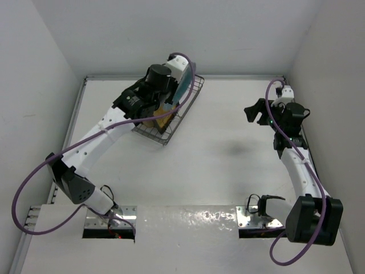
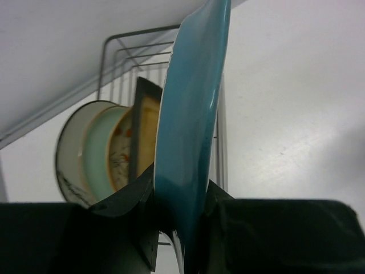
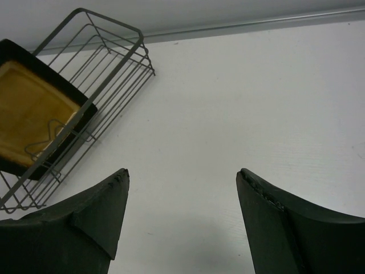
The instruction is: Load the plates into the dish rack
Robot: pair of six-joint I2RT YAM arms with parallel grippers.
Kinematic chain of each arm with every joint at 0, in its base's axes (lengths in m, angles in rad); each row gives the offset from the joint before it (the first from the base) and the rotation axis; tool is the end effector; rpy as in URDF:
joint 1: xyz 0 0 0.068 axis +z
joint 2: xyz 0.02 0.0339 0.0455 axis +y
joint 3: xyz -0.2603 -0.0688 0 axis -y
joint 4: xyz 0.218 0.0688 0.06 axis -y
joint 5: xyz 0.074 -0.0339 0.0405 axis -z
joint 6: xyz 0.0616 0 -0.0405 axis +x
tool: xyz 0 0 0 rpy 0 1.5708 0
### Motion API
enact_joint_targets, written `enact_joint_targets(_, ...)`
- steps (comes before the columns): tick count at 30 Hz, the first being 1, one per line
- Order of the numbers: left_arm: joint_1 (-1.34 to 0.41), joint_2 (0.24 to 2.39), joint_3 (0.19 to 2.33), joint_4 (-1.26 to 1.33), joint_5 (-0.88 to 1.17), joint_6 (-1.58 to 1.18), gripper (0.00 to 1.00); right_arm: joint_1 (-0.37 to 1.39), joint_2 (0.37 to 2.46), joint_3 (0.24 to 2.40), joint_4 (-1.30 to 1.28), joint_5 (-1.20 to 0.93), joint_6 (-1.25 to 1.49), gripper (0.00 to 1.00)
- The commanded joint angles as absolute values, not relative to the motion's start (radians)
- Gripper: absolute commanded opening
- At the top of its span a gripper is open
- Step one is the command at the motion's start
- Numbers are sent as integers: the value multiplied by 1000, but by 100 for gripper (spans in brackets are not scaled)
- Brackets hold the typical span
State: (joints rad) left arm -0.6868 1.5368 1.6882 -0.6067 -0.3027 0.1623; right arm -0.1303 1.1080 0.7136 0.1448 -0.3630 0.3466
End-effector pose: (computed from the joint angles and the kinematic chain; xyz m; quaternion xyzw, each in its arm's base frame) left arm 0.2721 -0.1994 0.4074 0.2728 0.7972 -0.0121 0.5385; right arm 0.2563 -0.0115 0.2855 0.0758 0.7808 0.2068 0.5846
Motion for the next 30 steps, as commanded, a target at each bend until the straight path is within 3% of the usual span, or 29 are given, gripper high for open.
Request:
enact_joint_targets(1, -686, 1482, 1683, -443, -459, 183, 0, -132, 1078, 701, 138, -316, 319, 74)
enact_joint_targets(11, -647, 1502, 1537, -299, -520, 192, 0, -130, 1022, 692, 77, -305, 267, 74)
enact_joint_targets(30, -574, 1588, 1416, -250, -384, 161, 0, -132, 1032, 684, 94, -336, 256, 74)
